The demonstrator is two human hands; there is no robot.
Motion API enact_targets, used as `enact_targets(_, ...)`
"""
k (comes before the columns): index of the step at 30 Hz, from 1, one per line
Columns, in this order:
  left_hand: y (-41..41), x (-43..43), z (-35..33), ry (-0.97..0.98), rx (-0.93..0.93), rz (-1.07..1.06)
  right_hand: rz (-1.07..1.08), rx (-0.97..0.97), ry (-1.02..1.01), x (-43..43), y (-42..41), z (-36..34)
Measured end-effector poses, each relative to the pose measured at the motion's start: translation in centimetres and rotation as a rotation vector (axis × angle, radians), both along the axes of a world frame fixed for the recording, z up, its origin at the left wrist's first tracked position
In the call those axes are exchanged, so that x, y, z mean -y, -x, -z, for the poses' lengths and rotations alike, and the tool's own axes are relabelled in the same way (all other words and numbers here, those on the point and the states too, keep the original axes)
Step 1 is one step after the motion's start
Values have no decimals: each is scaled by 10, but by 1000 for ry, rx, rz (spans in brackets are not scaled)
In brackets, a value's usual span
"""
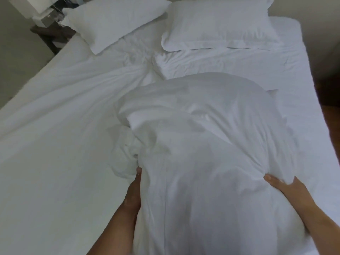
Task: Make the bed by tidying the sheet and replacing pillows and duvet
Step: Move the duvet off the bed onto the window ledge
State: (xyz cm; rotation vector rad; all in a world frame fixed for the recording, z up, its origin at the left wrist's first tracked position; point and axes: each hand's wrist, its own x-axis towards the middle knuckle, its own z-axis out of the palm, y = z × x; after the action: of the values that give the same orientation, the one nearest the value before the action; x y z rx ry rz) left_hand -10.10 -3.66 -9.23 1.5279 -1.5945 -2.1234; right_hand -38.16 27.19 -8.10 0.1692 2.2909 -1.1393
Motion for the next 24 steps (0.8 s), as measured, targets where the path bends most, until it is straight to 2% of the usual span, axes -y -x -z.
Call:
enact_targets(2, 10, -19, -17, 26, -24, 55, 24, 7, 19, -5, -14, -6)
enact_targets(5, 29, -49, -50, 336, -94, 329, 54, 11, 92, -4, -43, -23)
enact_targets(9, 38, -66, -75, 489, -72, 369, 64, -72, 240, -2, -81, -60)
enact_targets(14, 25, -89, -114, 497, -132, 276, -39, -158, 360, -12, -110, -114)
enact_targets(18, 9, -106, -157, 571, -215, 236, -21, -214, 455, -22, -131, -161)
enact_targets(22, -4, -116, -221, 671, -322, 268, 8, -292, 504, -44, -154, -208)
enact_targets(24, -12, -124, -260, 615, -408, 280, 8, -336, 496, -58, -167, -231)
